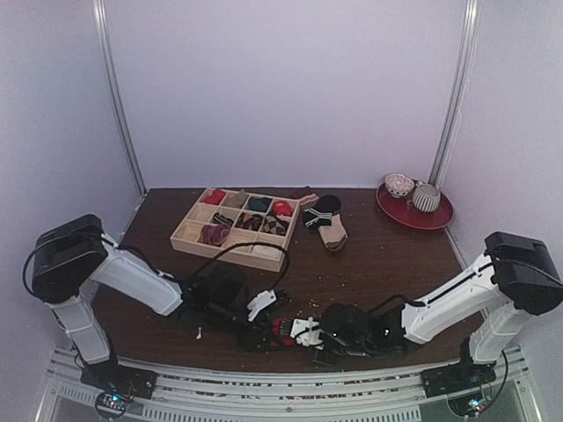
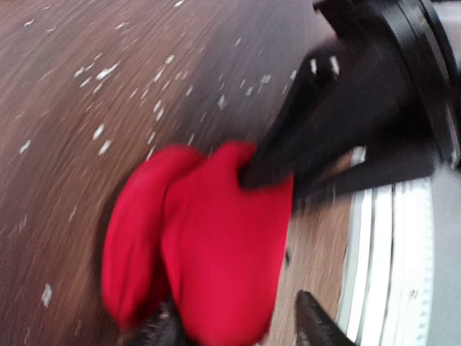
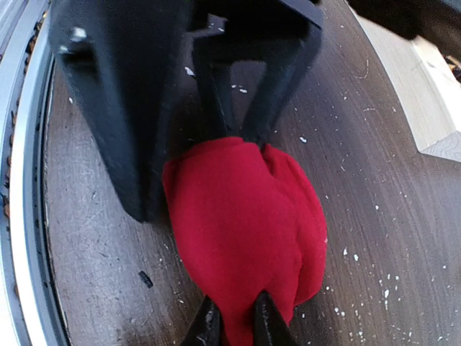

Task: Roll the socks
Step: Roll a pair of socks at the center of the board.

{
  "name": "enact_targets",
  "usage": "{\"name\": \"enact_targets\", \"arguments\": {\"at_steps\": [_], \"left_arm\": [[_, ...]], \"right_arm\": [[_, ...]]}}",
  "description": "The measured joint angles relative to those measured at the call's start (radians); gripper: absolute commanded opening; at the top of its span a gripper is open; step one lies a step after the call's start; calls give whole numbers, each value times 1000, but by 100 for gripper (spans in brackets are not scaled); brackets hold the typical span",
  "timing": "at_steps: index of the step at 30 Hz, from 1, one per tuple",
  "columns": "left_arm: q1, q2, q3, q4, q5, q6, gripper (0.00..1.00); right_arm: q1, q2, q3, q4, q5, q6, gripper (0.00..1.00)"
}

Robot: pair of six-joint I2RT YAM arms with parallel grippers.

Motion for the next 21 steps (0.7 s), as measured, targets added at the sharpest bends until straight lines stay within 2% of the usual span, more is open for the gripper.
{"name": "enact_targets", "arguments": {"at_steps": [6,12,16,21], "left_arm": [[-7,-234,-77,-149,-141,73,66],[-23,-391,-149,-53,-213,131,66],[-44,-378,-201,40,-220,156,66],[-82,-284,-218,106,-220,174,66]], "right_arm": [[-56,-11,47,-97,-162,126,13],[-97,23,143,-215,-328,200,13],[-107,64,222,-296,-394,220,13],[-116,108,294,-373,-449,222,13]]}}
